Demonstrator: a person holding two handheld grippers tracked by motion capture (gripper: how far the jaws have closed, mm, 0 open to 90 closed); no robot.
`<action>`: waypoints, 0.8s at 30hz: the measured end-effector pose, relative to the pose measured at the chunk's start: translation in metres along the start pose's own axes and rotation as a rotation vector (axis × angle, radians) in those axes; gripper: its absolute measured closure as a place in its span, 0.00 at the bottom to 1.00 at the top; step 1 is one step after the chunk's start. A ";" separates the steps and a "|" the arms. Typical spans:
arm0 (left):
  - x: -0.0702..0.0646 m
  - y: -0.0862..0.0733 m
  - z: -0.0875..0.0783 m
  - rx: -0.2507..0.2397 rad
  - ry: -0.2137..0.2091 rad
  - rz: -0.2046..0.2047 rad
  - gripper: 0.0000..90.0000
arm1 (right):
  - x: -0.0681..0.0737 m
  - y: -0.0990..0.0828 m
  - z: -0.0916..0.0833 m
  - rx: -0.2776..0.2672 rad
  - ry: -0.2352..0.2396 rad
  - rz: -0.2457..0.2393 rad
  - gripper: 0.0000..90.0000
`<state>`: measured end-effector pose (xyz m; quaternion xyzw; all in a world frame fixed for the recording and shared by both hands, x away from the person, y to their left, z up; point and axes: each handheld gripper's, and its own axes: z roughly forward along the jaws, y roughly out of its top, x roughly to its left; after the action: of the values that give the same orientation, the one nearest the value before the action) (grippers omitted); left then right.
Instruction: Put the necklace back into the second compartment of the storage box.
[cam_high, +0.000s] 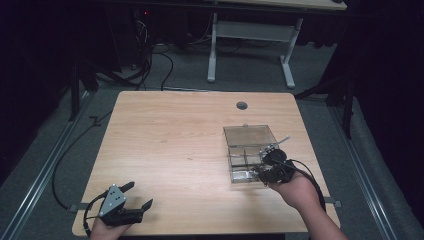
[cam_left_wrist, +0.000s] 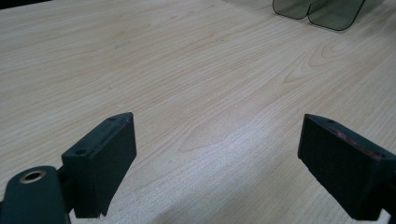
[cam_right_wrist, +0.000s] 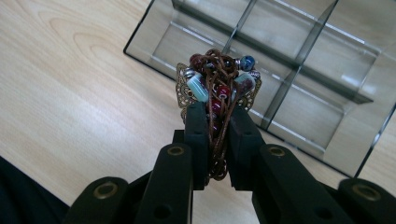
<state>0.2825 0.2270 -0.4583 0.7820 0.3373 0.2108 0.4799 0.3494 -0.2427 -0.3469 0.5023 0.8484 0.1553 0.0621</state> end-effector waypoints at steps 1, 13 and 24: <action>0.000 0.000 0.000 0.000 0.000 0.000 0.13 | -0.001 0.002 0.001 0.001 -0.001 -0.004 0.90; 0.000 0.000 0.000 0.003 -0.004 0.004 0.13 | -0.021 0.025 0.013 0.011 -0.009 0.022 0.90; 0.000 0.000 0.000 0.005 -0.004 0.005 0.13 | -0.039 0.045 0.029 0.020 -0.023 0.046 0.90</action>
<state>0.2824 0.2269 -0.4581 0.7845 0.3348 0.2097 0.4780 0.4130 -0.2508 -0.3615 0.5239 0.8374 0.1425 0.0634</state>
